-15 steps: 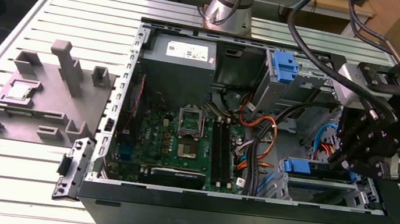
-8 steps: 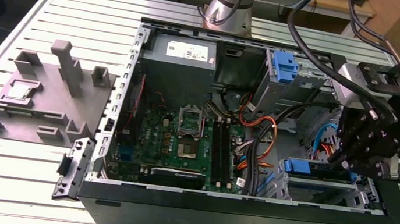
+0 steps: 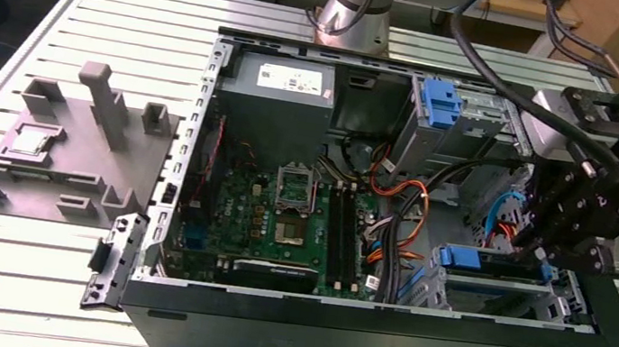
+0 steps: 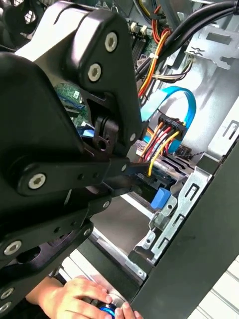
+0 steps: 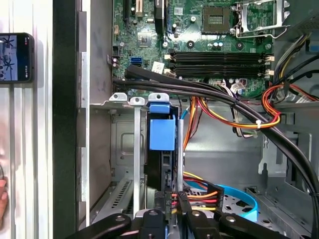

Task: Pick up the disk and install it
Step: 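Insert the first disk wire, then insert the second disk wire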

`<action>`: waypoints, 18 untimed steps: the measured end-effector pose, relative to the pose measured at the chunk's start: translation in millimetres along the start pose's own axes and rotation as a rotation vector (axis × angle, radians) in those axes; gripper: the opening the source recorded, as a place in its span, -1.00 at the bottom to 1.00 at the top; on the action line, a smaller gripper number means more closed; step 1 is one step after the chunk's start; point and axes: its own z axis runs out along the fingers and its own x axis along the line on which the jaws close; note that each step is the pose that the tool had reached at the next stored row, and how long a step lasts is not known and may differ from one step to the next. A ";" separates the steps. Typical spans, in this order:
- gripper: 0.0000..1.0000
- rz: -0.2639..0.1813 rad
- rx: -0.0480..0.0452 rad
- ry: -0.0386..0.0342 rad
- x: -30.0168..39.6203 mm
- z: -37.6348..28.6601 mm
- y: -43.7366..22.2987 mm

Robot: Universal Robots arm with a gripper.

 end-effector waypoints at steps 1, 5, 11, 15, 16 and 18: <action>-0.52 0.000 -0.0005 0.0000 0.0 -1.2 0.0; -0.55 0.000 -0.0013 -0.0005 0.0 -2.3 -0.1; -0.80 0.000 -0.0016 -0.0004 0.0 -2.4 -0.1; -0.80 0.000 -0.0020 -0.0005 0.0 -2.4 -0.1; -0.80 0.000 -0.0020 -0.0004 0.0 -2.4 -0.1; -0.80 0.000 -0.0021 -0.0004 0.0 -2.4 -0.1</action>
